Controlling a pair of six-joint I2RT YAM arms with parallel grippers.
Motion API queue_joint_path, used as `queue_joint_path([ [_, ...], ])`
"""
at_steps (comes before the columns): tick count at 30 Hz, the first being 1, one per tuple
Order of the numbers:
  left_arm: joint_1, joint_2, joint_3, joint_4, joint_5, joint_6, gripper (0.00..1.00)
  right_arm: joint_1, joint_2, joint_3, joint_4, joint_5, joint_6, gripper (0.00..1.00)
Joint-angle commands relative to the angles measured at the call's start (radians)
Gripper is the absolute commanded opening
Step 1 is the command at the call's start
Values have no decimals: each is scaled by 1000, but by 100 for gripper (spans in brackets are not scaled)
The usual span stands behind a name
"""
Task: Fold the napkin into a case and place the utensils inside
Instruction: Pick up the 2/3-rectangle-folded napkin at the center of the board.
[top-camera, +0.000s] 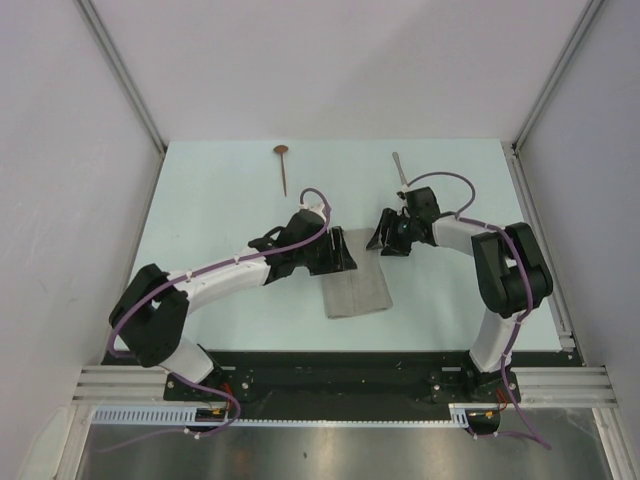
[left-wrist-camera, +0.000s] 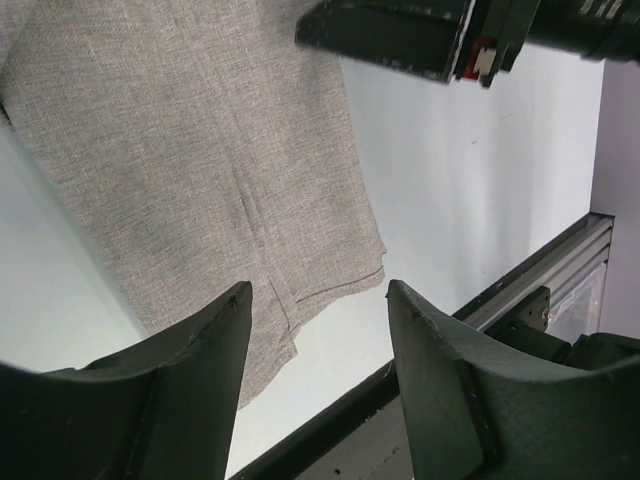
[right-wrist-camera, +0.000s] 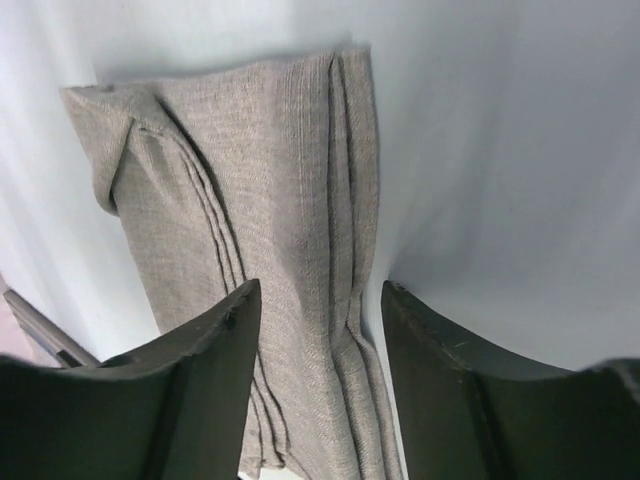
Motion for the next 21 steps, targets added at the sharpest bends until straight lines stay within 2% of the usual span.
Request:
queue_joint_path([
  [1, 6, -20, 27, -16, 13, 19, 61, -6, 50, 73, -4, 53, -74, 59],
  [5, 6, -18, 38, -29, 13, 20, 61, -5, 110, 150, -62, 87, -125, 60],
  [11, 5, -21, 47, -38, 13, 25, 61, 11, 156, 186, -67, 165, -156, 56],
  [17, 11, -34, 34, -56, -16, 45, 61, 34, 179, 184, -45, 202, -173, 47],
  [21, 25, -26, 38, -47, 13, 42, 61, 35, 205, 184, -17, 196, -162, 39],
])
